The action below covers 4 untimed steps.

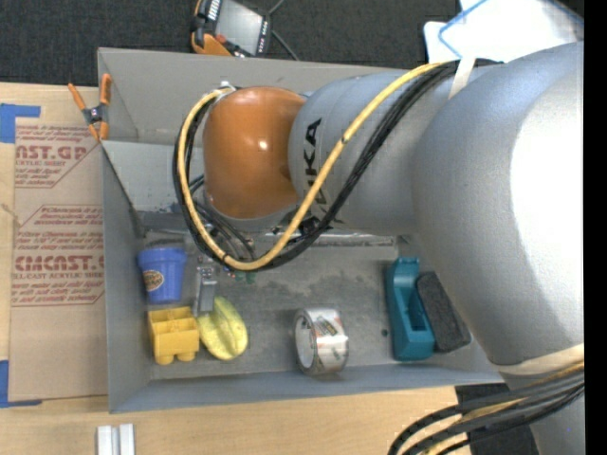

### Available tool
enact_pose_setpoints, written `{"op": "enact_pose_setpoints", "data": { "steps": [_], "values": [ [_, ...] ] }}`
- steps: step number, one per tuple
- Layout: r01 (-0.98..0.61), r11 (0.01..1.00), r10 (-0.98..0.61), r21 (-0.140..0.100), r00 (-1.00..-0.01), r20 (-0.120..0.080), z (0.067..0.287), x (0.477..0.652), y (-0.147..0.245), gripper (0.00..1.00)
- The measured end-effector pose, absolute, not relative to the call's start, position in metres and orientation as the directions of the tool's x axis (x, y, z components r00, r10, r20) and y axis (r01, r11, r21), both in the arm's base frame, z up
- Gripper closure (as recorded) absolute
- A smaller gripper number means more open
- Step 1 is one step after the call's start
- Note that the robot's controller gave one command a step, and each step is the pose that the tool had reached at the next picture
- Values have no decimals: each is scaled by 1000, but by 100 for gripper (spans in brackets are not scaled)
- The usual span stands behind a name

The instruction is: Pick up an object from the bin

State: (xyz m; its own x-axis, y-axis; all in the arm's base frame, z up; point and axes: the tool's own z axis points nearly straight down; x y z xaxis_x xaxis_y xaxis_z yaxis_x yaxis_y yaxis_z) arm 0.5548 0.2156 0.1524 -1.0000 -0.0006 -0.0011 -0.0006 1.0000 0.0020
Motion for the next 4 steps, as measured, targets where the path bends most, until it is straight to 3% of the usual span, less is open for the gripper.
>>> {"op": "enact_pose_setpoints", "data": {
  "steps": [1,2,3,4],
  "values": [
    [-260,966,-260,2,-966,-5,70,486,234,0],
    [-431,902,-431,2,-902,-8,121,484,244,0],
    [-610,792,-610,1,-792,-6,99,489,247,0],
    [-643,766,-643,1,-766,-7,70,497,245,0]
  ]
}}
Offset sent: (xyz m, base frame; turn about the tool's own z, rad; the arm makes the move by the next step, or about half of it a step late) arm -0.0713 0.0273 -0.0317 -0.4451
